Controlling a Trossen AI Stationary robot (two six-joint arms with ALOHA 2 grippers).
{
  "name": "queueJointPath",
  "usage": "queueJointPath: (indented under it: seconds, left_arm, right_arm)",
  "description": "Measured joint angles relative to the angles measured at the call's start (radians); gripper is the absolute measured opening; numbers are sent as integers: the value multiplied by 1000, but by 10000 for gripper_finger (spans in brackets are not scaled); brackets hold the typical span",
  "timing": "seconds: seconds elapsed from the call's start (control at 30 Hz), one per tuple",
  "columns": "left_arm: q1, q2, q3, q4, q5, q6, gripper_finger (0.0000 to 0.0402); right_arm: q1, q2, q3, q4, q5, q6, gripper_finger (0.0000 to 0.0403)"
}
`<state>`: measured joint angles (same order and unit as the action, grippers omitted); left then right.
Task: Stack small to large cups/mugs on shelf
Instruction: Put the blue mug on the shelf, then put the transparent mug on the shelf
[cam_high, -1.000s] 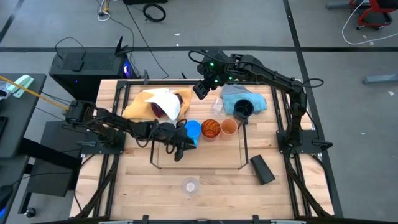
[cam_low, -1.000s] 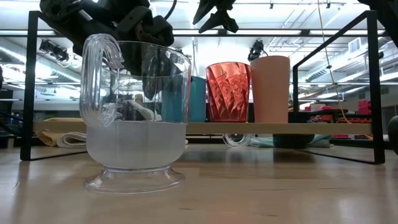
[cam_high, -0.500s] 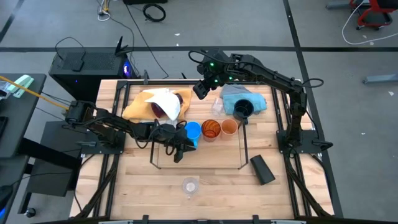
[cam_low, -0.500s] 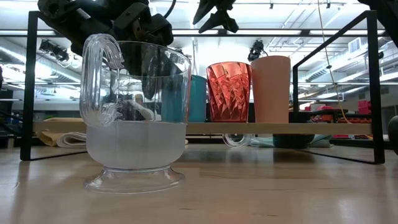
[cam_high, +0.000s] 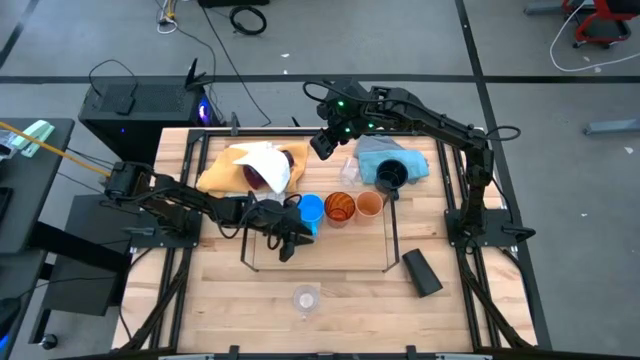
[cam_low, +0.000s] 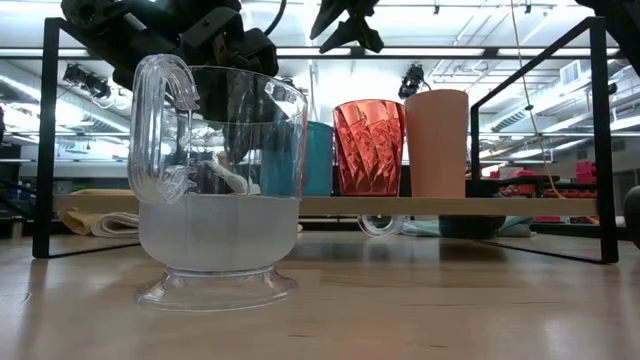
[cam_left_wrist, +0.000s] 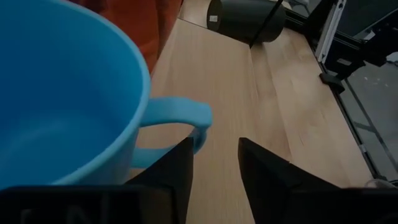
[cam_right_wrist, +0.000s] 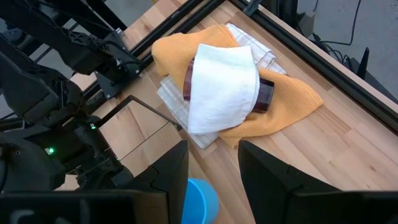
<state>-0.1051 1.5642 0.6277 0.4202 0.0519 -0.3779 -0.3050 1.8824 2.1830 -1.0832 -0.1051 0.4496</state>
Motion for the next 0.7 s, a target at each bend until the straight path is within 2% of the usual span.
queueJointPath:
  seconds: [0.5, 0.7]
  left_arm:
    - [-18, -1, 2, -65, 46, -4, 133]
    - [-18, -53, -4, -93, 48, 0, 137]
  right_arm:
    - [0, 0, 0, 0, 0, -8, 146]
    - [0, 0, 0, 0, 0, -8, 146]
